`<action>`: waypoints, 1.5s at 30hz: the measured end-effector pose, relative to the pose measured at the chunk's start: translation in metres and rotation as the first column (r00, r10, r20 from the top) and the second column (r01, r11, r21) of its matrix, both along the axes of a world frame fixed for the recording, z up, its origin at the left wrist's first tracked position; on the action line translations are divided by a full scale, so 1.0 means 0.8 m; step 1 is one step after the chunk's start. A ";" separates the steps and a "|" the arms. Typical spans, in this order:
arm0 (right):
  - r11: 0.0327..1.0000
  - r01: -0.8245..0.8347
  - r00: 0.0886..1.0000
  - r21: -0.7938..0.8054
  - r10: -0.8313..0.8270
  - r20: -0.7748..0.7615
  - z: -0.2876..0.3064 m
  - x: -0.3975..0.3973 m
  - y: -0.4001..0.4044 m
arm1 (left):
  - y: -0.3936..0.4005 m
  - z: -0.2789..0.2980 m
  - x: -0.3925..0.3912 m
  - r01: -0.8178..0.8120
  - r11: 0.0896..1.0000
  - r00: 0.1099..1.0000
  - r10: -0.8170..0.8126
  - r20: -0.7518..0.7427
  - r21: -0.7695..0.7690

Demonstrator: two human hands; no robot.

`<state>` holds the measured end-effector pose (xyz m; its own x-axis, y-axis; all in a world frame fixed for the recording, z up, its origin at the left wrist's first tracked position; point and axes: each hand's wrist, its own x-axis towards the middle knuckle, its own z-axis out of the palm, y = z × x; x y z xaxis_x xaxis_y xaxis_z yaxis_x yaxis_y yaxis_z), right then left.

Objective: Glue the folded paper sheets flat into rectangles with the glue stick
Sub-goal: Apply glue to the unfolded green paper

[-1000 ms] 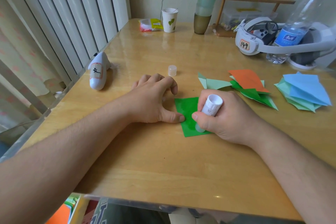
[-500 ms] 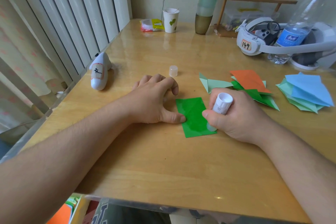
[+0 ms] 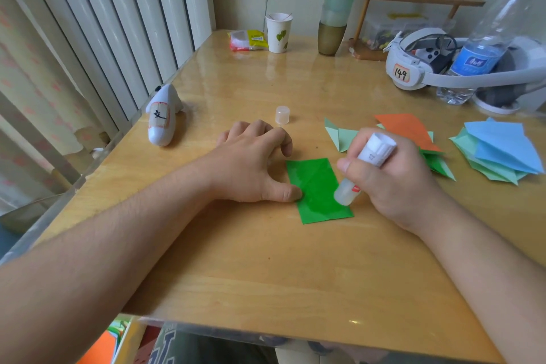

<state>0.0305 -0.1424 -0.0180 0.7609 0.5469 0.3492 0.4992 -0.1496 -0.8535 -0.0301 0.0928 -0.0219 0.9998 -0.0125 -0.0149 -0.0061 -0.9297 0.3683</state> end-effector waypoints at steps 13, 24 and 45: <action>0.956 -0.152 0.982 -0.250 0.175 0.072 -0.004 -0.023 0.022 | -0.003 0.001 -0.003 0.005 1.000 1.000 -0.005 -0.001 0.008; 0.964 -0.067 0.991 -0.256 0.094 0.095 -0.002 -0.003 -0.010 | 0.000 -0.001 -0.002 0.019 1.000 1.000 -0.019 0.016 -0.014; 0.960 -0.112 0.990 -0.256 0.129 0.050 -0.007 -0.003 -0.002 | -0.002 0.000 -0.002 0.012 1.000 1.000 -0.012 0.022 0.002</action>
